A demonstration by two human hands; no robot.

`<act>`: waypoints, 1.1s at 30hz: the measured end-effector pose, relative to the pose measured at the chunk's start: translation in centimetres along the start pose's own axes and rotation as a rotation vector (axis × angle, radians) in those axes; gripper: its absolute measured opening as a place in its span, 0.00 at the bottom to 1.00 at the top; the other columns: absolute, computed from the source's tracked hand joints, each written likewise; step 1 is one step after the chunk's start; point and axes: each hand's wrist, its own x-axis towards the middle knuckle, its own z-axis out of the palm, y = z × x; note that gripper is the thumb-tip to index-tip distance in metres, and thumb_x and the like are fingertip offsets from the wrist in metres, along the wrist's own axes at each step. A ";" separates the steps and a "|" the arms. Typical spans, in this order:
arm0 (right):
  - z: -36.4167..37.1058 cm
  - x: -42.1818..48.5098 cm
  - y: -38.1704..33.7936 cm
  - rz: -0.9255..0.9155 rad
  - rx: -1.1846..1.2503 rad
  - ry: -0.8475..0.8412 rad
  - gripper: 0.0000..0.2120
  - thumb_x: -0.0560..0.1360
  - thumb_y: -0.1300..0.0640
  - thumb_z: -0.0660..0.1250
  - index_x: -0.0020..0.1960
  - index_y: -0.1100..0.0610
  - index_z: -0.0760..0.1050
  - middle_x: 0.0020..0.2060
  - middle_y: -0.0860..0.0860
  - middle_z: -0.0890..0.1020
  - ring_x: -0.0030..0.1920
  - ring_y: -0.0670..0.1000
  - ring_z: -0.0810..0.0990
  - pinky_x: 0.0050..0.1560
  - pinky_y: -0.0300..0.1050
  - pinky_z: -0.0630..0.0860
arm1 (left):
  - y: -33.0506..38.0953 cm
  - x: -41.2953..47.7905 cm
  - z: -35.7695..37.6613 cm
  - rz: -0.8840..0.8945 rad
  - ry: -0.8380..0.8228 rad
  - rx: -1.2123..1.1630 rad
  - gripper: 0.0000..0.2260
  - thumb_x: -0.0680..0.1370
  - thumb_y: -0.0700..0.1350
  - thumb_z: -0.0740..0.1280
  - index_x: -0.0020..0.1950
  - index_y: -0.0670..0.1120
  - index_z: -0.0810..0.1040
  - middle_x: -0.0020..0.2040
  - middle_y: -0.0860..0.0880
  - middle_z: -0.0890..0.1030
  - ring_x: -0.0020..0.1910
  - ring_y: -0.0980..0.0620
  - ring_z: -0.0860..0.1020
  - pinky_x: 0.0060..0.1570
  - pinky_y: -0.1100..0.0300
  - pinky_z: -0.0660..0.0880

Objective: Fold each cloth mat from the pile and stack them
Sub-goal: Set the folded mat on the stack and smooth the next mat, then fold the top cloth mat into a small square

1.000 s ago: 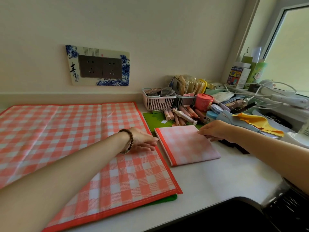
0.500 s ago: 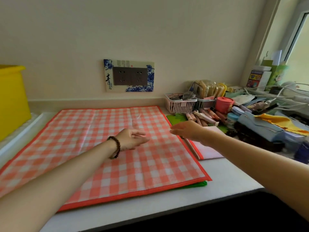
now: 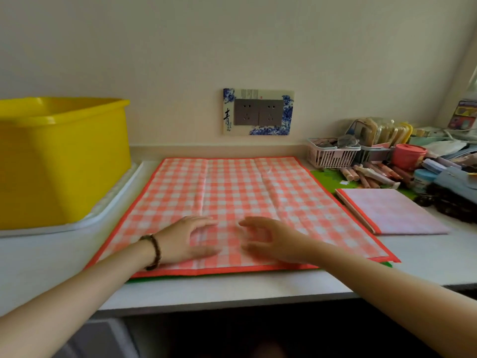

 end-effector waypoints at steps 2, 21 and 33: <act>0.7 -0.5 -0.7 -0.034 -0.015 -0.020 0.25 0.74 0.45 0.67 0.69 0.47 0.68 0.70 0.41 0.68 0.69 0.41 0.65 0.72 0.39 0.59 | -0.4 -1.0 0.0 0.037 -0.036 0.067 0.49 0.56 0.81 0.56 0.73 0.60 0.61 0.75 0.58 0.59 0.73 0.58 0.58 0.72 0.59 0.55; 0.1 -2.2 -1.3 -0.079 0.117 -0.211 0.13 0.72 0.47 0.69 0.57 0.41 0.79 0.69 0.37 0.68 0.68 0.34 0.64 0.68 0.34 0.61 | -0.7 -3.4 -0.1 0.108 -0.094 -0.121 0.27 0.61 0.74 0.64 0.59 0.71 0.72 0.74 0.62 0.58 0.74 0.63 0.52 0.73 0.55 0.51; -4.0 -1.3 -1.2 -0.007 -0.040 -0.221 0.09 0.73 0.46 0.67 0.52 0.43 0.81 0.49 0.39 0.83 0.49 0.38 0.80 0.55 0.37 0.74 | 0.7 -1.6 -4.3 0.022 -0.193 -0.172 0.07 0.70 0.57 0.69 0.38 0.56 0.84 0.46 0.62 0.83 0.46 0.69 0.78 0.56 0.68 0.68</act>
